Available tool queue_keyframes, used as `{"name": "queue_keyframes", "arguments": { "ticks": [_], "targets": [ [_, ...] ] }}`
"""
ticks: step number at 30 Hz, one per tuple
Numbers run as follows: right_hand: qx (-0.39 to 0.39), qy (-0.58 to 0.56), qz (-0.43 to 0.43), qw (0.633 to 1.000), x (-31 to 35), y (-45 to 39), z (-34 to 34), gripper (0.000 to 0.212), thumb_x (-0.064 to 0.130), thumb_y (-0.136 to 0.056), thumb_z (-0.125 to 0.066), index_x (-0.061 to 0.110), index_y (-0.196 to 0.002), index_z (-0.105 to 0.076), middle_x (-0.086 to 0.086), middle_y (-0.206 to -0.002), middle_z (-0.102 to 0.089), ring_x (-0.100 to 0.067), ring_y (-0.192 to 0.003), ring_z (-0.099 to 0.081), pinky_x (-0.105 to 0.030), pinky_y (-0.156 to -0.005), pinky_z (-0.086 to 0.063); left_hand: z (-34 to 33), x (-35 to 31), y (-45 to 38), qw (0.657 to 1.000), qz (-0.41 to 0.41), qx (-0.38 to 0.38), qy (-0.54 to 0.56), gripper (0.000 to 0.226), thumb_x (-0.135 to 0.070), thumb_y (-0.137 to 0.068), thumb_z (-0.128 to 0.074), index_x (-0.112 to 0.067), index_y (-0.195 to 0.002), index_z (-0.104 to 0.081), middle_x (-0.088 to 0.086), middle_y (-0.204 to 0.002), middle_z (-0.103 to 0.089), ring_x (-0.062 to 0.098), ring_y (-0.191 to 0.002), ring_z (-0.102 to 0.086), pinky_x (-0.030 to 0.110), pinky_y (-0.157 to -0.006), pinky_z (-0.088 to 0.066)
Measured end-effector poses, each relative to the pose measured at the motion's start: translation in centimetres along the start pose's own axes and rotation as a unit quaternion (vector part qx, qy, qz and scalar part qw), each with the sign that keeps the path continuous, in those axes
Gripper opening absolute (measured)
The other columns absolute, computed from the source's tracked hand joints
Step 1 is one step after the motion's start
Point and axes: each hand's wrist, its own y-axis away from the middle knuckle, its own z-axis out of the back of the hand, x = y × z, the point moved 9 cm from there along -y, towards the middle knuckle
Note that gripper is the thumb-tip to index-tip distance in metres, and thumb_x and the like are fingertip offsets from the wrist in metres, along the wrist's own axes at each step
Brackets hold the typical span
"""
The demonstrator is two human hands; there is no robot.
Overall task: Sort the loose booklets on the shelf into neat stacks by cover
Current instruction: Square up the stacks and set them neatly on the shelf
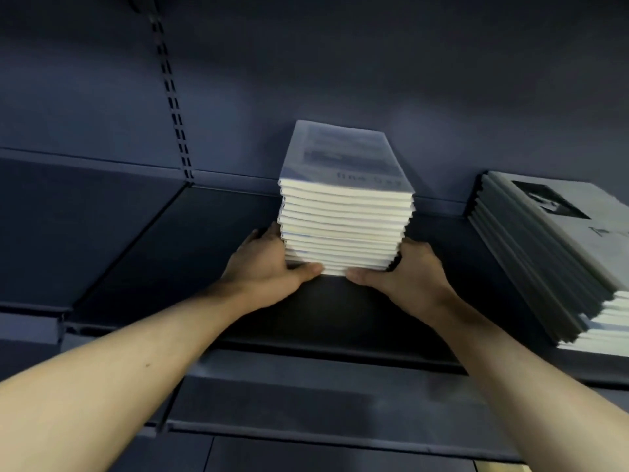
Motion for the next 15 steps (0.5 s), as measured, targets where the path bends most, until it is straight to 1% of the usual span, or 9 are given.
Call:
{"name": "queue_keyframes", "arguments": {
  "ticks": [3, 5, 8, 9, 10, 11, 12, 14, 15],
  "targets": [
    [-0.009, 0.004, 0.005, 1.0, 0.3, 0.4, 0.2, 0.079, 0.073, -0.047, -0.077, 0.033, -0.114, -0.068, 0.01, -0.114, -0.07, -0.021, -0.119, -0.057, -0.046, -0.104, -0.043, 0.4, -0.8, 0.6, 1.0, -0.003, -0.013, -0.013, 0.067, -0.063, -0.08, -0.062, -0.035, -0.138, -0.047, -0.015, -0.141, -0.048, 0.021, -0.137, -0.038, 0.042, -0.112, -0.036],
    [-0.017, 0.046, 0.021, 0.999, 0.8, 0.9, 0.3, 0.07, 0.067, -0.058, -0.079, 0.032, -0.117, -0.066, 0.008, -0.118, -0.067, -0.023, -0.12, -0.054, -0.044, -0.104, -0.041, 0.8, -1.9, 1.2, 0.999, -0.022, -0.022, -0.018, 0.06, -0.056, -0.084, -0.065, -0.034, -0.137, -0.048, -0.013, -0.142, -0.048, 0.019, -0.136, -0.039, 0.037, -0.113, -0.033],
    [-0.031, 0.014, 0.035, 0.999, 1.3, 1.3, 0.7, 0.086, 0.065, -0.054, -0.081, 0.039, -0.13, -0.052, 0.016, -0.122, -0.064, -0.014, -0.119, -0.057, -0.041, -0.103, -0.045, 1.1, -2.3, 1.8, 0.998, -0.044, -0.028, 0.037, 0.057, -0.055, -0.079, -0.072, -0.042, -0.129, -0.049, -0.018, -0.135, -0.053, 0.011, -0.126, -0.049, 0.033, -0.105, -0.04],
    [-0.031, -0.022, 0.035, 0.999, 1.3, 1.5, 0.8, 0.094, 0.06, -0.054, -0.085, 0.041, -0.136, -0.043, 0.022, -0.121, -0.063, -0.006, -0.117, -0.058, -0.034, -0.103, -0.047, 1.2, -2.4, 2.0, 0.995, -0.05, -0.021, 0.087, 0.06, -0.059, -0.073, -0.075, -0.046, -0.124, -0.047, -0.026, -0.131, -0.054, 0.004, -0.122, -0.052, 0.032, -0.105, -0.043],
    [-0.027, -0.058, 0.035, 0.997, 1.3, 1.9, 0.9, 0.1, 0.051, -0.057, -0.089, 0.041, -0.141, -0.036, 0.028, -0.117, -0.062, 0.006, -0.112, -0.057, -0.021, -0.099, -0.048, 1.5, -2.5, 2.2, 0.988, -0.056, -0.021, 0.141, 0.073, -0.064, -0.067, -0.077, -0.044, -0.129, -0.046, -0.034, -0.126, -0.055, -0.004, -0.117, -0.054, 0.029, -0.104, -0.044],
    [-0.022, -0.088, 0.035, 0.995, 1.5, 2.2, 0.8, 0.104, 0.042, -0.06, -0.092, 0.041, -0.144, -0.031, 0.032, -0.112, -0.061, 0.015, -0.106, -0.056, -0.007, -0.091, -0.046, 1.8, -2.6, 2.2, 0.98, -0.061, -0.029, 0.185, 0.085, -0.066, -0.062, -0.077, -0.042, -0.135, -0.042, -0.043, -0.119, -0.054, -0.013, -0.112, -0.054, 0.022, -0.102, -0.044],
    [-0.023, -0.111, 0.032, 0.993, 1.7, 2.6, 0.8, 0.105, 0.036, -0.062, -0.092, 0.039, -0.146, -0.029, 0.034, -0.11, -0.06, 0.021, -0.102, -0.054, 0.001, -0.083, -0.044, 2.3, -2.5, 2.3, 0.974, -0.061, -0.042, 0.215, 0.09, -0.065, -0.06, -0.076, -0.04, -0.139, -0.039, -0.049, -0.112, -0.052, -0.02, -0.108, -0.052, 0.013, -0.098, -0.042],
    [-0.038, -0.148, 0.019, 0.988, 2.1, 3.1, 0.2, 0.099, 0.031, -0.064, -0.092, 0.034, -0.144, -0.034, 0.03, -0.108, -0.063, 0.024, -0.097, -0.054, 0.002, -0.08, -0.044, 3.0, -2.6, 2.4, 0.961, -0.064, -0.06, 0.262, 0.084, -0.058, -0.065, -0.074, -0.042, -0.137, -0.036, -0.05, -0.106, -0.054, -0.024, -0.104, -0.051, -0.001, -0.087, -0.039],
    [-0.048, -0.161, 0.014, 0.986, 2.3, 3.3, -0.1, 0.093, 0.027, -0.066, -0.091, 0.031, -0.141, -0.038, 0.028, -0.106, -0.063, 0.025, -0.094, -0.053, 0.002, -0.08, -0.044, 3.0, -2.7, 2.4, 0.952, -0.063, -0.066, 0.292, 0.078, -0.053, -0.069, -0.074, -0.041, -0.136, -0.037, -0.044, -0.108, -0.058, -0.021, -0.105, -0.053, -0.002, -0.085, -0.039]
  ]
}}
